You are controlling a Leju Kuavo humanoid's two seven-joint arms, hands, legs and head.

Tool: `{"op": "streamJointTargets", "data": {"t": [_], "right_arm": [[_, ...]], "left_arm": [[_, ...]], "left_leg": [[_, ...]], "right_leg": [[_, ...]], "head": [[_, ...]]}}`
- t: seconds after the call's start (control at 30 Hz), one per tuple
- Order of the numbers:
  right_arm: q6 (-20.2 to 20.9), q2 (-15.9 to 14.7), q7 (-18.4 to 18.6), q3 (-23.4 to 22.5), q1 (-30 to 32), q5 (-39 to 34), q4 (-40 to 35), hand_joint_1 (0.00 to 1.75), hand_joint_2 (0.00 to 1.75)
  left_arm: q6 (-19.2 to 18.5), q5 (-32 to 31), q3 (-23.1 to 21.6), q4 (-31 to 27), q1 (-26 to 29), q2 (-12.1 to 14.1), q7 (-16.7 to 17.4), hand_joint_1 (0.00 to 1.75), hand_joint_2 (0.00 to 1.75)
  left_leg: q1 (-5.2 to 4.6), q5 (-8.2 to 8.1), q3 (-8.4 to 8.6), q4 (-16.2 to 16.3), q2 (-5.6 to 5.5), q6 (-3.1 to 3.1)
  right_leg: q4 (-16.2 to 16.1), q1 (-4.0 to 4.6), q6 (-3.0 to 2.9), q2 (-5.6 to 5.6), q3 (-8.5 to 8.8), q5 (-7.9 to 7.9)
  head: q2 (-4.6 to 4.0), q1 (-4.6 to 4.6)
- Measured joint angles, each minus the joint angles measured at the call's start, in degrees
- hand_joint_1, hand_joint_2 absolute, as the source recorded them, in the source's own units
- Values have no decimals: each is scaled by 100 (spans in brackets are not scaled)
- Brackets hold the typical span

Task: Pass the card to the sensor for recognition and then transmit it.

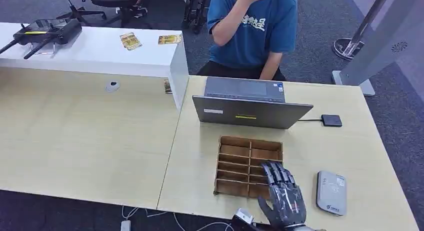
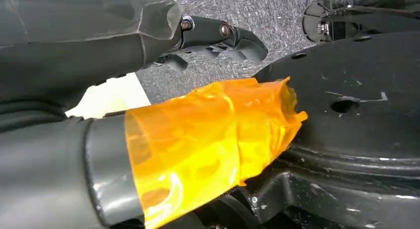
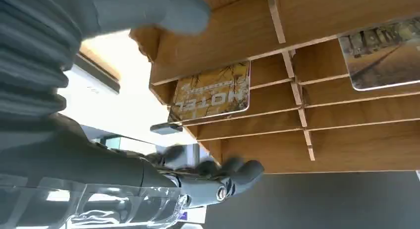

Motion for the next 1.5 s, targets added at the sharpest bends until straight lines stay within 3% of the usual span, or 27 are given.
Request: {"op": "streamJointTargets", "data": {"t": [0.4, 0.73, 0.9, 1.07, 1.5], "right_arm": [[-168, 0, -30, 9, 4, 50, -31, 143, 175], [-219, 0, -63, 9, 4, 50, -35, 141, 175], [-266, 0, -85, 11, 4, 65, -35, 175, 175], [-826, 18, -247, 9, 54, 170, -72, 175, 175], [-865, 46, -273, 9, 103, 170, -114, 175, 175]], "left_arm": [[0, 35, -68, 0, 0, 0, 0, 0, 0], [2, 44, -96, 0, 0, 0, 0, 0, 0], [0, 52, -101, 0, 0, 0, 0, 0, 0], [0, 68, -136, 0, -1, 0, 0, 0, 0], [2, 68, -142, 0, -1, 0, 0, 0, 0]], "left_leg": [[0, 0, 1, 0, 0, 0], [0, 0, 1, 0, 0, 0], [0, 0, 1, 0, 0, 0], [0, 0, 1, 0, 0, 0], [0, 0, 2, 0, 0, 0]], "right_leg": [[0, 0, 0, 0, 0, 0], [0, 0, 0, 0, 0, 0], [0, 0, 0, 0, 0, 0], [0, 0, 0, 0, 0, 0], [0, 0, 0, 0, 1, 0]], "head": [[0, 0], [0, 0], [0, 0], [0, 0], [0, 0]]}}
